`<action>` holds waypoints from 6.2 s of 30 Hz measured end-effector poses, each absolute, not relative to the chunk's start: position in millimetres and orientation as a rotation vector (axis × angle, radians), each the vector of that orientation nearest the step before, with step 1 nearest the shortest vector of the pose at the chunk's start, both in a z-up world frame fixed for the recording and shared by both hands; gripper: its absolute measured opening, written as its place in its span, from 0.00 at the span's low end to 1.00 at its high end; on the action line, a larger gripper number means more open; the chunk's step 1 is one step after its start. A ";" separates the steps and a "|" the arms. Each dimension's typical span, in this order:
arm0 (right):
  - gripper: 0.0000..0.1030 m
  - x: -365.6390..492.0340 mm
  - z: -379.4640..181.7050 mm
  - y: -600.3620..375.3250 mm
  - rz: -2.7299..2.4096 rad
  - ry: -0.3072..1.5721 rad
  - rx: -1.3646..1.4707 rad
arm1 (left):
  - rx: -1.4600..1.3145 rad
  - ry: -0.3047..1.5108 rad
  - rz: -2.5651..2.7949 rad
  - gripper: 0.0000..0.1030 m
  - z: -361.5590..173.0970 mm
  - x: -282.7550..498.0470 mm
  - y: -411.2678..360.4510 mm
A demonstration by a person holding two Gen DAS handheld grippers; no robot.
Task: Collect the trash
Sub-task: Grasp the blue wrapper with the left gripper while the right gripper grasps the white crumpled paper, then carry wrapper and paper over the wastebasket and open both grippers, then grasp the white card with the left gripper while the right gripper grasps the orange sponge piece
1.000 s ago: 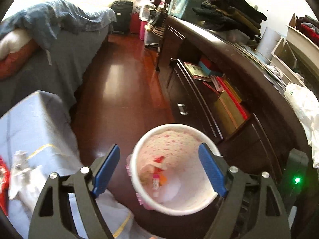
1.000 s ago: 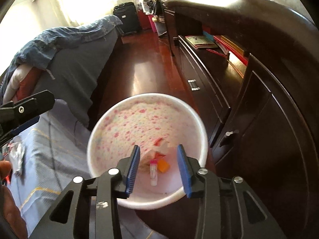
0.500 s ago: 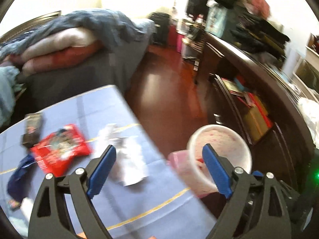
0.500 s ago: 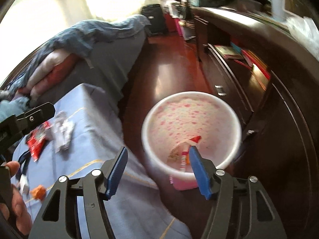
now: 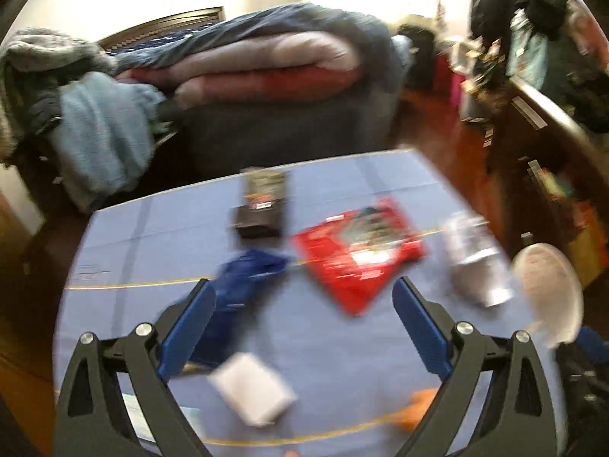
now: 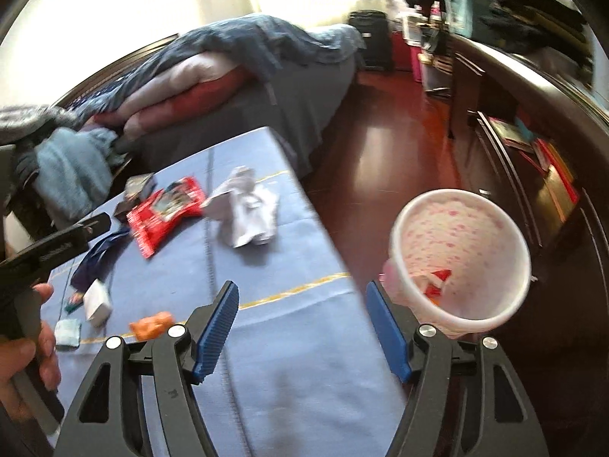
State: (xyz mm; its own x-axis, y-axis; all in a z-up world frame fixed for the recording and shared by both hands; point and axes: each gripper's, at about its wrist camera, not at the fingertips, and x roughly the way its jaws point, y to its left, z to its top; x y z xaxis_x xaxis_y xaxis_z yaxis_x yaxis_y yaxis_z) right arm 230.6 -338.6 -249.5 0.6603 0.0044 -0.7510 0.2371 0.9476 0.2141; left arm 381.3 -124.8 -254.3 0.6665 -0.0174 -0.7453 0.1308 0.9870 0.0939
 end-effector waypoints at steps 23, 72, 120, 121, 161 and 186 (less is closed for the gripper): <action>0.73 313.7 -263.2 -295.5 -0.128 0.861 0.248 | 0.130 0.974 -0.193 0.33 -315.5 443.6 -57.9; 0.42 228.4 -219.9 -266.8 -0.019 0.802 0.210 | -0.118 0.769 -0.289 0.31 -210.5 291.0 -45.8; 0.42 155.2 -248.6 -485.9 -0.403 0.717 0.461 | 0.163 0.771 -0.747 0.32 -225.6 296.6 -338.0; 0.42 155.1 -249.3 -487.9 -0.406 0.716 0.466 | 0.168 0.779 -0.754 0.32 -228.2 298.4 -341.4; 0.74 232.6 -302.7 -529.4 -0.491 0.796 0.409 | 0.105 0.875 -0.581 0.42 -276.0 354.9 -273.5; 0.82 188.0 -244.8 -415.7 -0.241 0.760 0.378 | 0.012 0.806 -0.304 0.75 -254.5 321.7 -154.6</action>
